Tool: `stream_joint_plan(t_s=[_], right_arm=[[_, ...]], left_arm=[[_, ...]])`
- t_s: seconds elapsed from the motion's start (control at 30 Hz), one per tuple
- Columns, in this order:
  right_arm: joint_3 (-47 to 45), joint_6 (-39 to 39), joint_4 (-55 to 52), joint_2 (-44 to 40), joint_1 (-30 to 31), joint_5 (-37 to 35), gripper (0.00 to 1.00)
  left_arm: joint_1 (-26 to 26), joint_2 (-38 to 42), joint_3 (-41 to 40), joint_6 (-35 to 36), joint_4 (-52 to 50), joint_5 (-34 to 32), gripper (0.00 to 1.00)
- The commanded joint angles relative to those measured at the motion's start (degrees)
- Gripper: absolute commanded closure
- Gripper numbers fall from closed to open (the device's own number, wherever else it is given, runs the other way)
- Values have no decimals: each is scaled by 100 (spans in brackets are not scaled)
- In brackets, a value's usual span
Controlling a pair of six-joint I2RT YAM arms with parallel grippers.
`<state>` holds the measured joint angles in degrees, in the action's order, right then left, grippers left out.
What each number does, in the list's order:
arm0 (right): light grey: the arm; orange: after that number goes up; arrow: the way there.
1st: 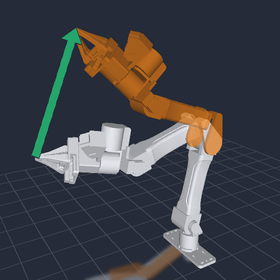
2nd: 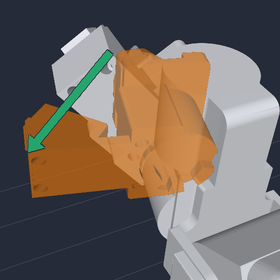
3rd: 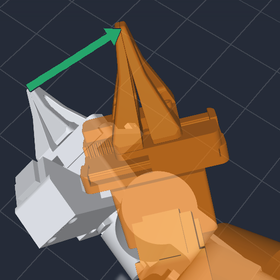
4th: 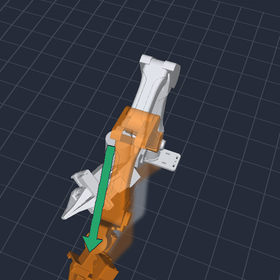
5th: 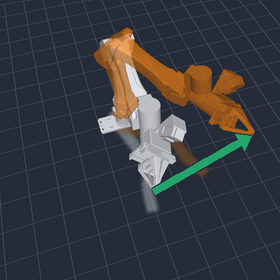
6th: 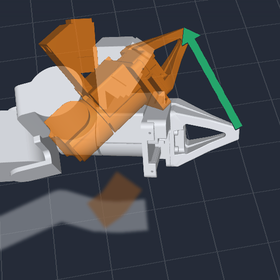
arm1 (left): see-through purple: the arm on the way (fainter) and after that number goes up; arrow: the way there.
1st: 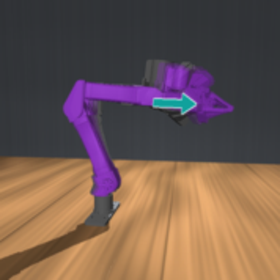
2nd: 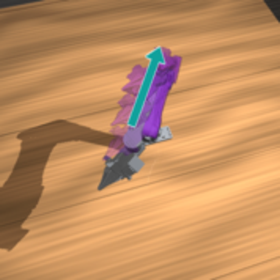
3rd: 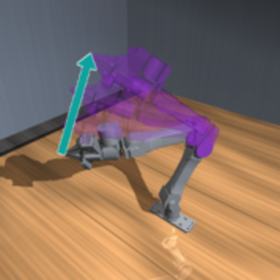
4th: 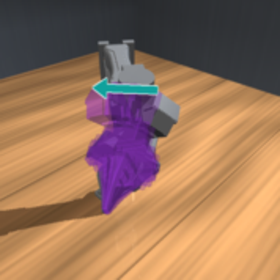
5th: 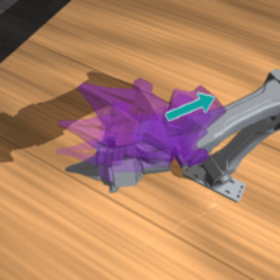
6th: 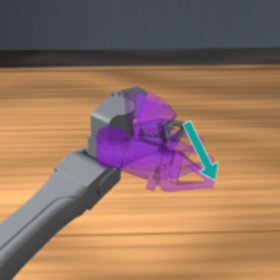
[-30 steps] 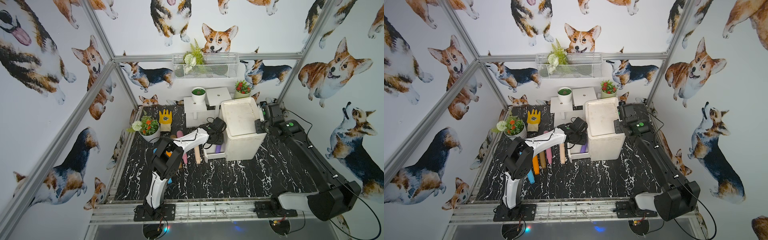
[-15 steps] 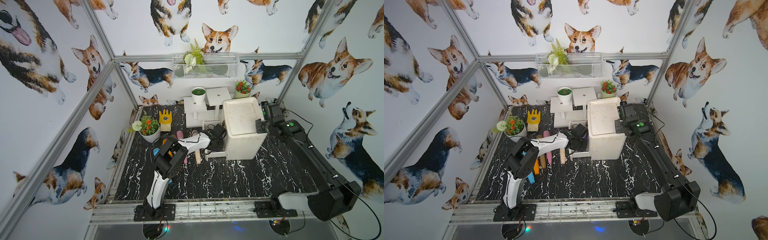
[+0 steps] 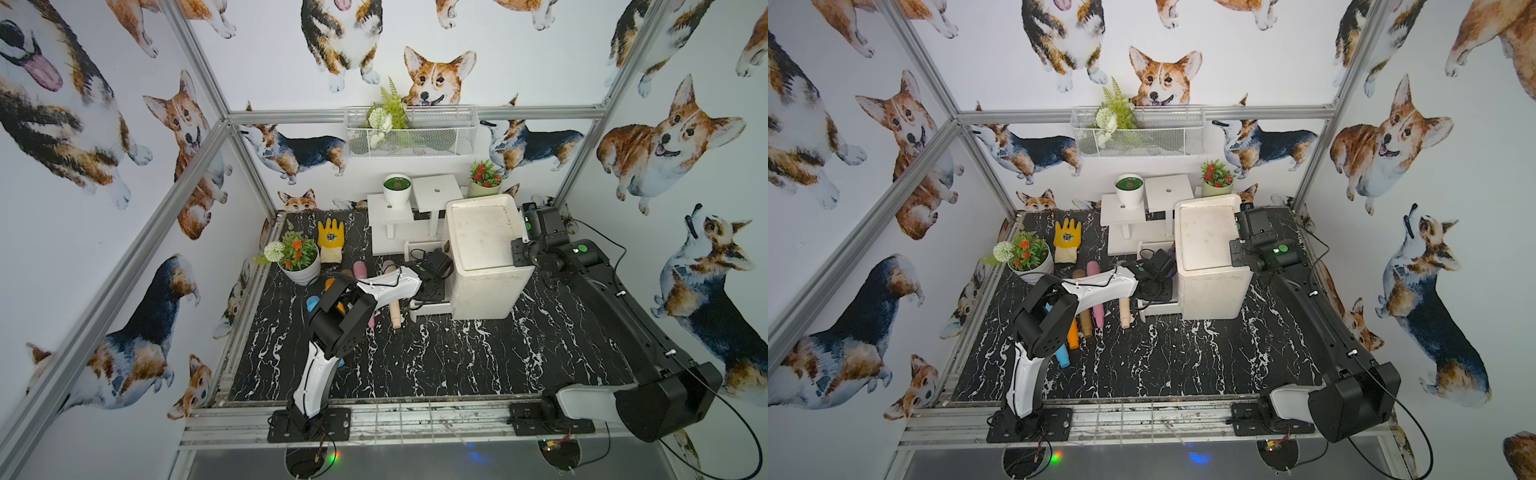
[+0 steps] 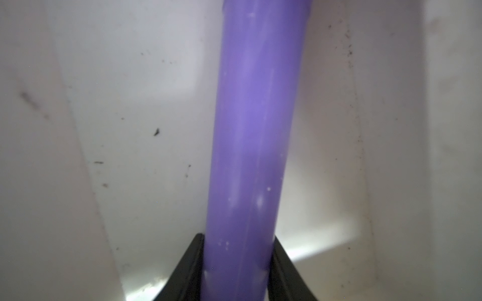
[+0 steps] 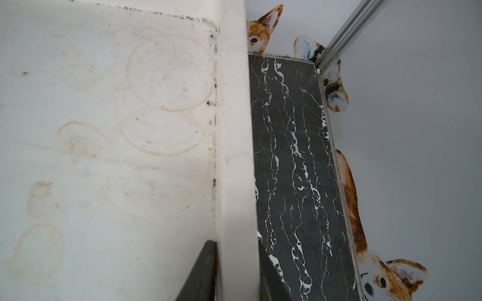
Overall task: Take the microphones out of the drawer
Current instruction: Pick up the microphone from the drawer.
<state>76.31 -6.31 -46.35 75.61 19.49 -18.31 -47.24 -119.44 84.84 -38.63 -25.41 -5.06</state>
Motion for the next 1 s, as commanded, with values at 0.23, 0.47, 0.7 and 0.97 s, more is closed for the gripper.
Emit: stream_joint_plan(t_s=[0.23, 0.47, 0.7, 0.97], right_arm=[[-196, 411, -1482, 182, 73, 926, 74], [-196, 411, -1480, 177, 73, 926, 74], [-193, 420, -1476, 167, 73, 924, 74], [-176, 420, -1482, 182, 73, 924, 74]], left_arm=[[-255, 101, -141, -1101, 283, -513, 77], [-311, 178, -112, -1030, 315, -516, 89], [-312, 400, -155, -899, 433, -336, 99], [-346, 809, -266, -900, 608, -174, 100]])
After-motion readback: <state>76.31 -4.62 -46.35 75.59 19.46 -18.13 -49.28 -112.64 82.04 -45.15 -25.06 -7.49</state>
